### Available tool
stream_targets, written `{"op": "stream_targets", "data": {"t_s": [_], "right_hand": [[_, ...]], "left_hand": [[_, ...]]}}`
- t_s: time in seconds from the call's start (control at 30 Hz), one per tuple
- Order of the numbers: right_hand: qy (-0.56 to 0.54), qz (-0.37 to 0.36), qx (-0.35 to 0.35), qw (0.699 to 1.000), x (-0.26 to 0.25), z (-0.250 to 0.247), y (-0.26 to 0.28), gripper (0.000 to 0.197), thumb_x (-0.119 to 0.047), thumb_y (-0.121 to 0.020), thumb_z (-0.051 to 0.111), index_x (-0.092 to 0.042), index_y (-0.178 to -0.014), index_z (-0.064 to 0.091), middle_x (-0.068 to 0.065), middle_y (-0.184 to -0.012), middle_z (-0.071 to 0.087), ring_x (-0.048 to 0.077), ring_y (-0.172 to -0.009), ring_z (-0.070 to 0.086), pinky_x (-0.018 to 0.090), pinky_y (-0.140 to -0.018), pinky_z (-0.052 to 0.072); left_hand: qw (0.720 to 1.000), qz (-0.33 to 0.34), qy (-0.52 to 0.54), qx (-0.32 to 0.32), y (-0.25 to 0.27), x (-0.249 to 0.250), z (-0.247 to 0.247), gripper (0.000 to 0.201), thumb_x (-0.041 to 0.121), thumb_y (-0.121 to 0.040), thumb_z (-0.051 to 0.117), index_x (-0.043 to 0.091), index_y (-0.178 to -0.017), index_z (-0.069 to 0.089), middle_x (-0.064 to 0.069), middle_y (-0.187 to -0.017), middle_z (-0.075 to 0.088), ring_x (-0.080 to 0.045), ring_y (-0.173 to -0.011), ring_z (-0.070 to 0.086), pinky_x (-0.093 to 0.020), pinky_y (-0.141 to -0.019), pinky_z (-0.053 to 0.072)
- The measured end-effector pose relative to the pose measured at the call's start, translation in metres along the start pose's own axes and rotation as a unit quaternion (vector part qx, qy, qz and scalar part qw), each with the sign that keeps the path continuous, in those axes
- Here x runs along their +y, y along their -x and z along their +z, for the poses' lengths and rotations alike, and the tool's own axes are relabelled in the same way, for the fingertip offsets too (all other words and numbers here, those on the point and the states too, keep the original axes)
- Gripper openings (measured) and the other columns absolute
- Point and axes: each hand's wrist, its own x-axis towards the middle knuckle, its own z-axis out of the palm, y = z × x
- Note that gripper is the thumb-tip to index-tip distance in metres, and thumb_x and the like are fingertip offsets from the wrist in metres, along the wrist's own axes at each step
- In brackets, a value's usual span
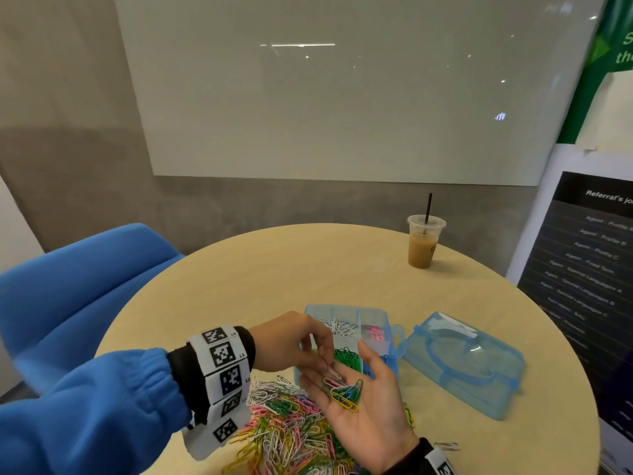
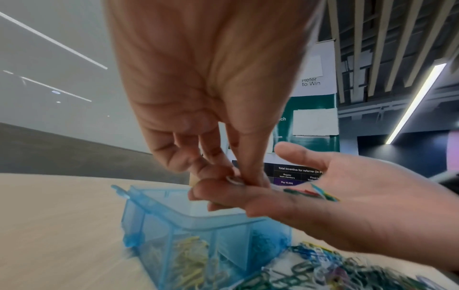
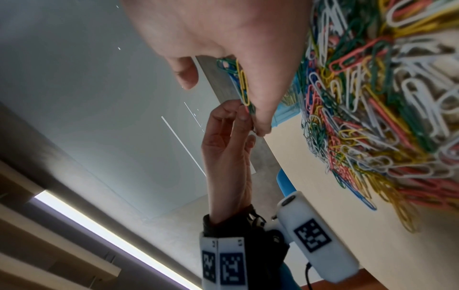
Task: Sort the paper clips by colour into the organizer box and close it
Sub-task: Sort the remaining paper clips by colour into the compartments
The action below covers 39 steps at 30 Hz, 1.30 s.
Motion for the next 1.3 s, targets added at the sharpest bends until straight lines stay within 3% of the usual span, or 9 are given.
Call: {"op": "stream_targets", "data": {"t_s": [0.07,0.17,0.27,0.43,0.67,0.9,1.03,1.13,1.3], "right_hand": [[0.009,-0.002,0.005,1.0,-0.001,0.002,0.003,0.066,-0.04,-0.086,0.055,0.018,-0.116,0.06,0.032,-0.134,0.05,0.041,-0.129,0.049,0.049,-0.114,0.032],[0.018,-0.005,0.004,1.0,-0.002,0.005,0.004,0.068,-0.039,-0.084,0.054,0.018,-0.12,0.057,0.034,-0.131,0.053,0.042,-0.127,0.05,0.048,-0.114,0.033],[0.022,-0.005,0.014,1.0,-0.003,0.006,0.004,0.067,-0.041,-0.089,0.051,0.016,-0.125,0.051,0.033,-0.123,0.06,0.043,-0.119,0.057,0.049,-0.107,0.041],[0.017,-0.006,0.036,0.999,-0.004,0.003,0.004,0.069,-0.048,-0.095,0.046,0.013,-0.125,0.051,0.031,-0.123,0.061,0.043,-0.114,0.06,0.05,-0.095,0.051],[0.006,-0.015,0.016,1.0,-0.006,0.0,0.006,0.073,-0.058,-0.092,0.045,0.009,-0.116,0.062,0.019,-0.102,0.064,0.032,-0.095,0.065,0.041,-0.087,0.054],[0.024,-0.024,-0.008,0.999,-0.004,0.004,0.01,0.068,-0.056,-0.092,0.041,0.003,-0.075,0.071,0.018,-0.085,0.066,0.032,-0.089,0.069,0.042,-0.085,0.053],[0.022,-0.032,0.003,0.999,-0.002,0.003,0.008,0.062,-0.053,-0.095,0.041,0.003,-0.096,0.067,0.02,-0.097,0.063,0.032,-0.099,0.065,0.041,-0.098,0.045],[0.007,-0.027,-0.003,1.0,-0.002,0.003,0.008,0.065,-0.053,-0.096,0.04,0.006,-0.099,0.068,0.019,-0.097,0.063,0.031,-0.096,0.065,0.038,-0.092,0.049],[0.014,-0.02,0.012,1.0,-0.003,0.003,0.008,0.071,-0.054,-0.096,0.043,0.012,-0.114,0.065,0.024,-0.121,0.063,0.036,-0.119,0.059,0.046,-0.105,0.043]], "left_hand": [[1.0,0.007,0.005,-0.017,-0.003,-0.001,-0.003,0.005,0.023,-0.092,0.067,0.027,-0.092,0.064,0.008,-0.098,0.064,0.0,-0.076,0.055,-0.014,-0.074,0.046],[0.999,0.011,0.023,-0.023,-0.008,-0.004,-0.012,0.019,0.021,-0.091,0.067,0.036,-0.084,0.059,0.002,-0.095,0.066,-0.012,-0.081,0.06,-0.034,-0.082,0.053],[0.999,-0.011,0.024,0.034,-0.018,-0.008,-0.026,0.018,0.019,-0.09,0.068,0.033,-0.082,0.059,-0.001,-0.091,0.065,-0.009,-0.076,0.058,-0.04,-0.084,0.053],[0.991,-0.042,-0.035,0.126,-0.022,0.002,-0.031,0.019,0.038,-0.087,0.07,0.029,-0.097,0.056,0.004,-0.105,0.063,-0.014,-0.09,0.059,-0.032,-0.083,0.052],[0.998,0.014,-0.054,0.017,0.012,0.041,0.007,0.034,0.052,-0.081,0.07,0.029,-0.104,0.062,0.012,-0.104,0.059,-0.007,-0.088,0.056,-0.023,-0.076,0.048],[0.992,0.078,-0.074,0.063,0.008,0.04,0.027,0.028,0.038,-0.083,0.072,0.027,-0.106,0.06,0.01,-0.103,0.056,-0.004,-0.092,0.046,-0.016,-0.078,0.041],[0.981,0.1,-0.138,0.094,0.007,0.041,0.03,0.02,0.042,-0.087,0.065,0.03,-0.099,0.055,0.014,-0.098,0.055,-0.003,-0.094,0.044,-0.023,-0.081,0.034],[0.977,0.102,-0.153,0.106,0.006,0.041,0.029,0.019,0.047,-0.089,0.062,0.031,-0.094,0.054,0.014,-0.095,0.055,-0.004,-0.095,0.044,-0.028,-0.083,0.032],[0.988,0.07,0.001,0.136,0.009,0.039,0.012,0.016,0.033,-0.084,0.074,0.024,-0.082,0.061,0.015,-0.079,0.064,-0.002,-0.078,0.061,-0.019,-0.071,0.047]]}}
